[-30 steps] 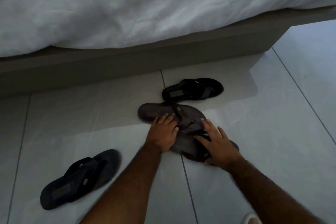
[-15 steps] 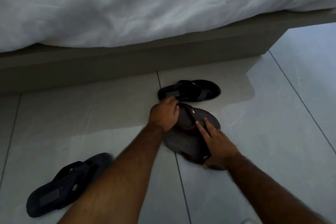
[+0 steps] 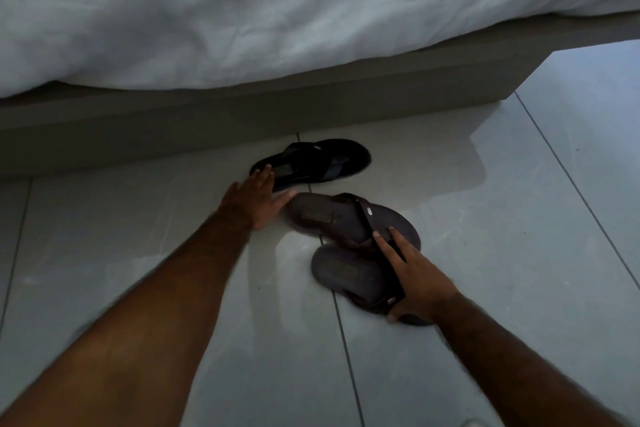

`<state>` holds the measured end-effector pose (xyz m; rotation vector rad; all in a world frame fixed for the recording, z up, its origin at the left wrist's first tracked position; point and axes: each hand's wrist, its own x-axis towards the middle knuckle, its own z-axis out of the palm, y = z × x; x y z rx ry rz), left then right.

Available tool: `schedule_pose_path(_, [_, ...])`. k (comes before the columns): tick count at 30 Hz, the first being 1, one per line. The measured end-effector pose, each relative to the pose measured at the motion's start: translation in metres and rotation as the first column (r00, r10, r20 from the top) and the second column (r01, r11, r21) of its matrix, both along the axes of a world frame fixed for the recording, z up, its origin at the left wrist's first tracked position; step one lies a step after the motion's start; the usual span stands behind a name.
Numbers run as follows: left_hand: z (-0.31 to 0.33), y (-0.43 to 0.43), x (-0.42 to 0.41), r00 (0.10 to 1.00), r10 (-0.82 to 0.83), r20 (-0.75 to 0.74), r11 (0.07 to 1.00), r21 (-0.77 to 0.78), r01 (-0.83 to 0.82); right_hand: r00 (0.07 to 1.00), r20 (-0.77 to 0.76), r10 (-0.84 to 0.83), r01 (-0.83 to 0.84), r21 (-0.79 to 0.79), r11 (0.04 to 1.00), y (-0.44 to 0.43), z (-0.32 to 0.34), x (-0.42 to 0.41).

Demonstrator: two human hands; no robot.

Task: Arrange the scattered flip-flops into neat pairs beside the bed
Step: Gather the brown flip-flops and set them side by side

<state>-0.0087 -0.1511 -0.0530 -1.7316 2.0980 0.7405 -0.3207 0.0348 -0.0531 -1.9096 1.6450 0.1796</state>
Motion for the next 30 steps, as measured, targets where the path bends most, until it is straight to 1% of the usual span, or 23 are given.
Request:
schedule_pose_path(2, [0.002,0.001,0.032,0.999,0.048,0.014,0.998,0.032,-0.048,1.0,0.014,-0.012,0.011,0.011,1.0,0.0,-0.001,-0.001])
schedule_pose_path(5, [0.004,0.012,0.088,0.985,0.169,-0.021,0.983,0.076,-0.167,0.999,0.016,-0.027,0.027,0.026,0.999,0.0,0.0,-0.002])
schedule_pose_path(9, [0.006,0.035,0.161,0.956,0.28,-0.083,0.959,0.078,-0.274,0.999,0.007,-0.04,0.04,0.046,0.998,0.0,0.0,-0.001])
schedule_pose_path(11, [0.007,0.042,0.186,0.939,0.336,-0.071,0.94,0.096,-0.329,0.999,-0.001,-0.038,0.038,0.052,0.998,0.0,0.0,-0.001])
schedule_pose_path(12, [0.006,0.044,0.194,0.934,0.355,-0.032,0.932,0.091,-0.351,0.999,-0.008,-0.037,0.038,0.056,0.998,-0.001,0.001,0.0])
schedule_pose_path(13, [0.006,0.046,0.195,0.927,0.376,0.021,0.925,0.048,-0.376,0.999,-0.015,-0.034,0.035,0.06,0.998,-0.001,0.002,0.0])
schedule_pose_path(14, [0.006,0.048,0.19,0.912,0.406,0.061,0.914,-0.054,-0.403,0.999,-0.027,-0.021,0.023,0.072,0.997,-0.002,0.003,0.001])
schedule_pose_path(15, [0.007,0.052,0.178,0.897,0.437,0.063,0.889,-0.182,-0.42,0.999,-0.044,0.006,-0.002,0.094,0.996,-0.003,0.006,0.001])
schedule_pose_path(16, [0.008,0.058,0.157,0.9,0.434,0.043,0.866,-0.296,-0.403,0.997,-0.063,0.041,-0.033,0.125,0.992,-0.006,0.009,0.0])
schedule_pose_path(17, [0.008,0.068,0.128,0.927,0.373,0.034,0.872,-0.356,-0.337,0.994,-0.079,0.073,-0.06,0.155,0.986,-0.011,0.014,-0.002])
schedule_pose_path(18, [0.009,0.082,0.094,0.956,0.292,0.008,0.891,-0.365,-0.269,0.993,-0.082,0.085,-0.069,0.176,0.982,-0.018,0.02,-0.004])
schedule_pose_path(19, [0.01,0.098,0.057,0.968,0.236,-0.079,0.905,-0.346,-0.249,0.994,-0.075,0.084,-0.069,0.18,0.981,-0.026,0.026,-0.006])
schedule_pose_path(20, [0.01,0.119,0.02,0.959,0.204,-0.196,0.909,-0.326,-0.26,0.995,-0.064,0.082,-0.071,0.155,0.985,-0.034,0.031,-0.007])
schedule_pose_path(21, [0.01,0.142,-0.018,0.941,0.165,-0.295,0.91,-0.323,-0.261,0.995,-0.06,0.082,-0.076,0.093,0.993,-0.041,0.035,-0.007])
schedule_pose_path(23, [0.012,0.188,-0.086,0.893,0.093,-0.439,0.91,-0.327,-0.256,0.994,-0.075,0.077,-0.083,-0.087,0.993,-0.05,0.038,-0.004])
schedule_pose_path(24, [0.011,0.207,-0.112,0.857,0.079,-0.51,0.916,-0.302,-0.264,0.993,-0.089,0.08,-0.091,-0.13,0.987,-0.052,0.038,-0.001])
schedule_pose_path(25, [0.008,0.225,-0.136,0.83,0.074,-0.553,0.924,-0.276,-0.266,0.988,-0.113,0.105,-0.12,-0.133,0.984,-0.052,0.037,0.002])
schedule_pose_path(26, [0.007,0.24,-0.156,0.819,0.078,-0.569,0.934,-0.245,-0.259,0.98,-0.138,0.143,-0.159,-0.11,0.981,-0.051,0.033,0.004])
schedule_pose_path(27, [0.007,0.251,-0.173,0.825,0.115,-0.553,0.953,-0.173,-0.249,0.973,-0.155,0.171,-0.184,-0.077,0.98,-0.051,0.028,0.005])
schedule_pose_path(29, [0.006,0.262,-0.193,0.893,0.208,-0.399,0.975,0.018,-0.219,0.98,-0.149,0.134,-0.133,0.019,0.991,-0.05,0.02,0.005])
schedule_pose_path(30, [0.006,0.264,-0.198,0.918,0.219,-0.331,0.976,0.066,-0.209,0.987,-0.135,0.091,-0.082,0.067,0.994,-0.05,0.018,0.005])
